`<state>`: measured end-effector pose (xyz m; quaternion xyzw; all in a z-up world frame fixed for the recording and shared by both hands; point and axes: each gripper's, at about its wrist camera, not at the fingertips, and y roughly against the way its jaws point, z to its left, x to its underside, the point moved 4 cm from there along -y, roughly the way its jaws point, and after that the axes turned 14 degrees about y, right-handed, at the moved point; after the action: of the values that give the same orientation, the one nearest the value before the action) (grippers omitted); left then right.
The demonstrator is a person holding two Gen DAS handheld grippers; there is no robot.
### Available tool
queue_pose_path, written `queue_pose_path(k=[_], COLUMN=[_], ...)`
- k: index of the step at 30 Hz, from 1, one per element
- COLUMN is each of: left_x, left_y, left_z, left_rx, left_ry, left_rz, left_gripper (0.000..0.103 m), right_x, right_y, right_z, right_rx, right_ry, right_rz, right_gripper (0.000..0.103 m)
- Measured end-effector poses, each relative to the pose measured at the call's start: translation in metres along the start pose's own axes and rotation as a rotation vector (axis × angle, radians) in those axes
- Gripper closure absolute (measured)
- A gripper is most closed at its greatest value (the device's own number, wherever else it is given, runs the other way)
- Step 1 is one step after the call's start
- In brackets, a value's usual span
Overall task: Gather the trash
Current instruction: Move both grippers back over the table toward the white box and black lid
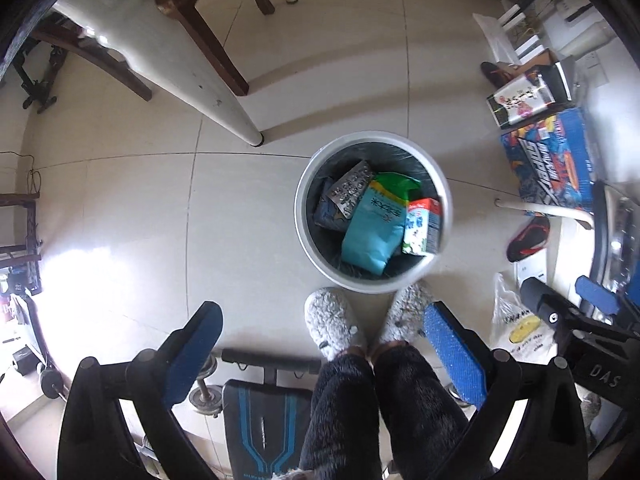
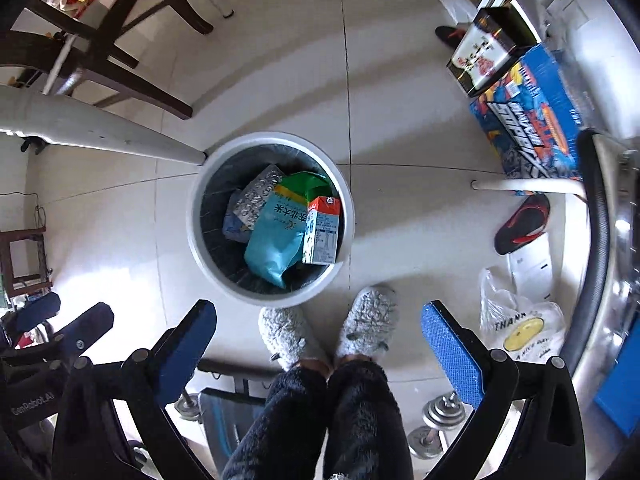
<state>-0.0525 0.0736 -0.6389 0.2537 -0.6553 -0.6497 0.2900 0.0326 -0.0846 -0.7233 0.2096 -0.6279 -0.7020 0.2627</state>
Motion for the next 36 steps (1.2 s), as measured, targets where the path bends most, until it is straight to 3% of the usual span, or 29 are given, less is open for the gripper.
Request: queue_pose_path(k=[12, 20, 25, 30, 36], left_x=[0.036, 0.033, 0.006, -0.045, -0.122], left_y=[0.138, 0.228, 0.279, 0.325, 0.356], left_z=[0.013, 0.017, 0.008, -0.022, -0.096], left_rx=[0.04, 0.064, 0.046, 0.043, 0.035], left_ry=[-0.006, 0.005, 0.008, 0.013, -0.007], left_rz=[-0.063, -0.166, -0.277, -0.371, -0.408], left_gripper=[0.0, 0.0, 0.0, 0.0, 0.0], right_x=[0.031, 0.041, 0.024, -0.015, -0.08], right_y=[0.179, 0.292, 0.351, 0.402, 0.449], right_z=[0.02, 0.035, 0.034, 0.01, -0.054], right_rx=[0.005, -0.026, -0.06, -0.077, -0.061], right_ry=[0.022, 0.007, -0.022, -0.072, -0.132], right_rz=[-0.079, -0.137, -0.218, -0.285, -0.347], right_gripper=[0.0, 0.0, 0.0, 0.0, 0.0])
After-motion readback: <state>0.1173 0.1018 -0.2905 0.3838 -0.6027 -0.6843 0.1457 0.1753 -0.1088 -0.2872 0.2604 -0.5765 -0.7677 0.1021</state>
